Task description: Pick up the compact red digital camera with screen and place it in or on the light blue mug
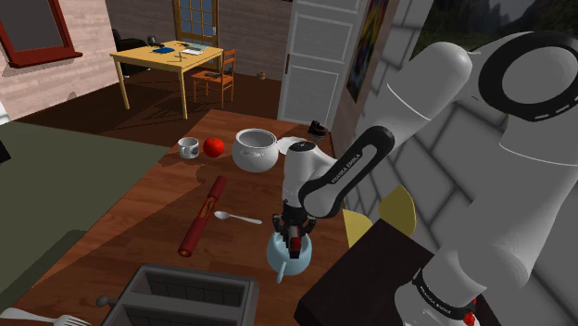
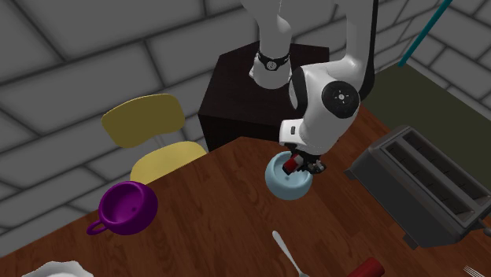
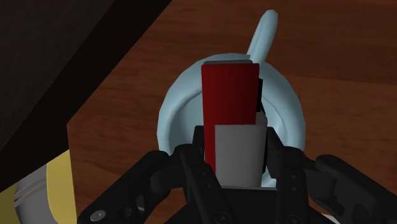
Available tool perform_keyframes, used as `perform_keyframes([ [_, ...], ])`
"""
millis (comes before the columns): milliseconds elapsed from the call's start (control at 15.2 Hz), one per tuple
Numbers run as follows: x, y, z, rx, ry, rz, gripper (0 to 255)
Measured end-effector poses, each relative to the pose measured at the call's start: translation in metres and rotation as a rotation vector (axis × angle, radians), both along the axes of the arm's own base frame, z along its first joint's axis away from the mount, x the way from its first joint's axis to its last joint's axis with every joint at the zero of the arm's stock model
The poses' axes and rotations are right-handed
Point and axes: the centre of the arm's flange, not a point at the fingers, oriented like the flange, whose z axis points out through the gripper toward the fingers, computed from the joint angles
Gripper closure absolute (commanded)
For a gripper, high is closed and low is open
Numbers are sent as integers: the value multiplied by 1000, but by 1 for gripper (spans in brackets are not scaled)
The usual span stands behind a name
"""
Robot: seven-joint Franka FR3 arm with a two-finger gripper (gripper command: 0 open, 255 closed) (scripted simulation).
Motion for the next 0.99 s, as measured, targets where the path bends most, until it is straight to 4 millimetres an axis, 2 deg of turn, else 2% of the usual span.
perform_keyframes([
  [66,0,0,0,0,0,0,255],
  [132,0,0,0,0,0,0,0],
  [528,0,0,0,0,0,0,0],
  [660,3,-1,14,0,-1,0,0],
  [792,2,1,38,0,-2,0,0],
  [990,5,1,48,0,-1,0,0],
])
